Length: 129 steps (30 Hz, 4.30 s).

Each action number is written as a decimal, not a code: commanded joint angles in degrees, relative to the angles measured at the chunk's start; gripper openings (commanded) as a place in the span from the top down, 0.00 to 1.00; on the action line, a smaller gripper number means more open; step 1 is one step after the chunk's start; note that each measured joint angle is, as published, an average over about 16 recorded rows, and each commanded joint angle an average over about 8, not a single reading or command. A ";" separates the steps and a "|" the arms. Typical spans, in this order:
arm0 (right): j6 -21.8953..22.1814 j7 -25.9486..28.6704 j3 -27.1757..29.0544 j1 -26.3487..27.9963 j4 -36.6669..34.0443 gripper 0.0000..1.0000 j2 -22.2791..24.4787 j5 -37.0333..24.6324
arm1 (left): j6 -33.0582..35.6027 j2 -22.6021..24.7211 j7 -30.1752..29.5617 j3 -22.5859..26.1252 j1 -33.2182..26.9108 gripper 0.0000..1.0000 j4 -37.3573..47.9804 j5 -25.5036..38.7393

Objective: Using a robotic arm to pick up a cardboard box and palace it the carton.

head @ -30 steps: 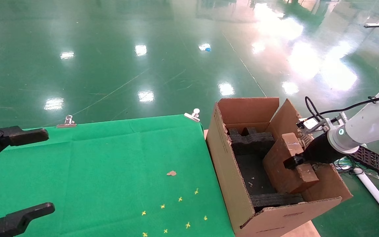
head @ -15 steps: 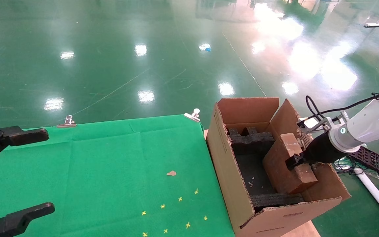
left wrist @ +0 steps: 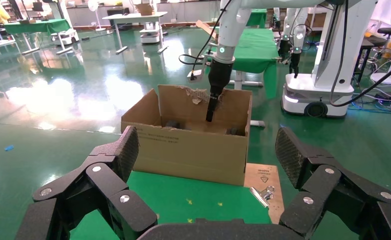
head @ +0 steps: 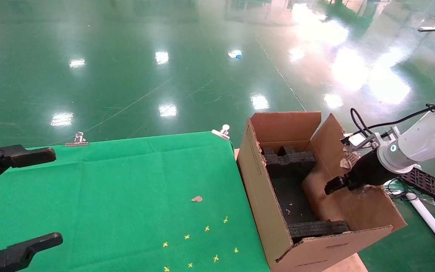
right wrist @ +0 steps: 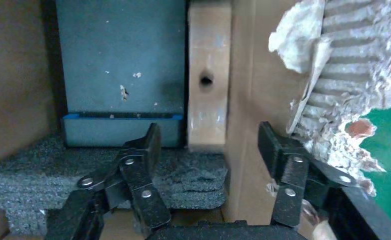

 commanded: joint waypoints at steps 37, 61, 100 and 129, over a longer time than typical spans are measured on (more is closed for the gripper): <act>-3.02 -19.83 12.39 18.64 13.03 0.00 5.41 3.68 | -0.03 -0.03 0.07 0.13 -0.03 0.00 0.06 -0.08; -9.86 -30.18 45.39 -10.14 40.07 0.00 9.69 15.18 | -0.05 -0.06 0.11 0.21 -0.05 0.00 0.07 -0.12; -18.03 -42.25 84.81 -44.52 72.19 0.00 14.80 29.02 | -0.11 -0.10 0.16 0.29 -0.06 0.00 0.09 -0.20; -17.59 -41.86 82.68 -42.66 70.59 0.00 14.55 28.19 | -0.11 -0.10 0.15 0.29 -0.06 0.00 0.09 -0.20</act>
